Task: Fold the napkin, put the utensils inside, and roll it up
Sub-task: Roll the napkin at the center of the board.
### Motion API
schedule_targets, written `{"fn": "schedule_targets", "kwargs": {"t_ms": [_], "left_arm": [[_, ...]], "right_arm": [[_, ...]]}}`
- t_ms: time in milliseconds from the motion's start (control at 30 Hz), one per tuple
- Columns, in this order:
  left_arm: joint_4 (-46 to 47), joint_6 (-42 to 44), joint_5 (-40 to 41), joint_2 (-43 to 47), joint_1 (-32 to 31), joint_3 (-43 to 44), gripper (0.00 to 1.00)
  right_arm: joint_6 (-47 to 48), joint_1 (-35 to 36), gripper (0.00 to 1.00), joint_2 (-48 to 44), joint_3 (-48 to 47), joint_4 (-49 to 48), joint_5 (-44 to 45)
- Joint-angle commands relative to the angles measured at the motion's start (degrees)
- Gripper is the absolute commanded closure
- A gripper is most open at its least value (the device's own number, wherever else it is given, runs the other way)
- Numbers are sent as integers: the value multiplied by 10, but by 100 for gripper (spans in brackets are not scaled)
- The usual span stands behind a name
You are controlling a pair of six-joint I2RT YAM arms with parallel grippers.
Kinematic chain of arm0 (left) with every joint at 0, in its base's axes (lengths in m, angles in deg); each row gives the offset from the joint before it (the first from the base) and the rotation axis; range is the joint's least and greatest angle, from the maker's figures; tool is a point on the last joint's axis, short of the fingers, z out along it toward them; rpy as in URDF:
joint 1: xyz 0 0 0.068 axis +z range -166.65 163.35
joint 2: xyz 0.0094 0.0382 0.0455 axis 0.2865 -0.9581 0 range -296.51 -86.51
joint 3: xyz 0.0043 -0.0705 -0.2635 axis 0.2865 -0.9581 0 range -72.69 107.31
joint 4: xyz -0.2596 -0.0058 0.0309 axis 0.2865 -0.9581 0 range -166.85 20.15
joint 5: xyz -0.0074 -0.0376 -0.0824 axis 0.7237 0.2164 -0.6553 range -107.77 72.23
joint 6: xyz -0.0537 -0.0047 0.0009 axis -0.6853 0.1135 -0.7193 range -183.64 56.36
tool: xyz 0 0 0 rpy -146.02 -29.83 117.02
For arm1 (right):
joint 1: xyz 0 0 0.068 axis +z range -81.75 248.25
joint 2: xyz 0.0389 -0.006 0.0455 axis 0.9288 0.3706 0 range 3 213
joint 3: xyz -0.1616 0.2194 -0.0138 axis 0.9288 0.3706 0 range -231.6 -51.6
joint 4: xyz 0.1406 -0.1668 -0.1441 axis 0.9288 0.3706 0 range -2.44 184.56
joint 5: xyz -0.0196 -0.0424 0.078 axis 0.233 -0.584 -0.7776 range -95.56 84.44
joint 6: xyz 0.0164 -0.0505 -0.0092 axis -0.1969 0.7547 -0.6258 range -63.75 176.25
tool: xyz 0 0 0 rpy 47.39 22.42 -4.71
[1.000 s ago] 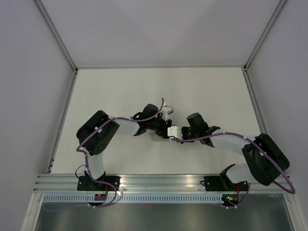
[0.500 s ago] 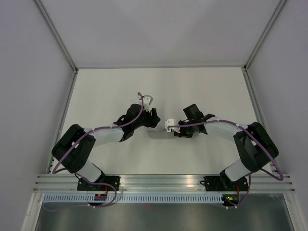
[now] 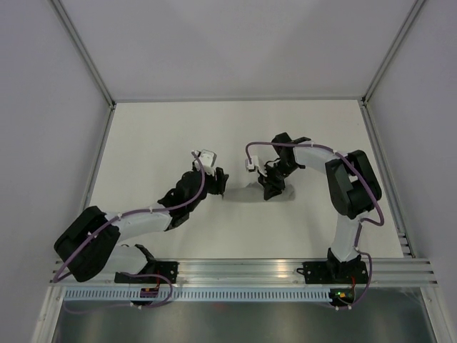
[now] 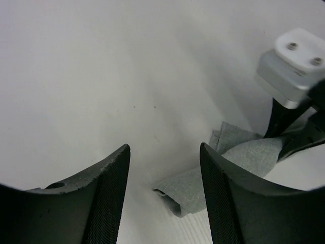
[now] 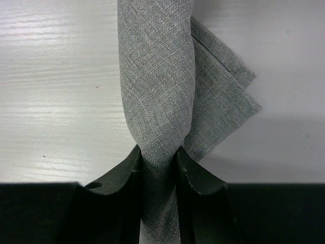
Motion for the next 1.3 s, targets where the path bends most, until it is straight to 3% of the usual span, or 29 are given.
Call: {"fn": "schedule_targets", "kwargs": {"t_ms": [0,200,500,1067,1167,1267], "left_arm": [[44,95,46,10,-51,-1,37],[46,210,85,-51,-137,24,37],[68,326,79,-169,-215,73,36],[78,469,43,-323,-236,153,35],[73,481,50,-339,-236,158,41],[51,476,46,-341,-235,163,52]], "right_arm": [[35,-11,88,71,-21,62,33],[33,-12,88,118,-73,96,29],[31,-17,88,158,-121,131,26],[18,-21,88,188,-157,156,32],[19,-22,88,189,-158,158,31],[19,-23,87,186,-159,159,28]]}}
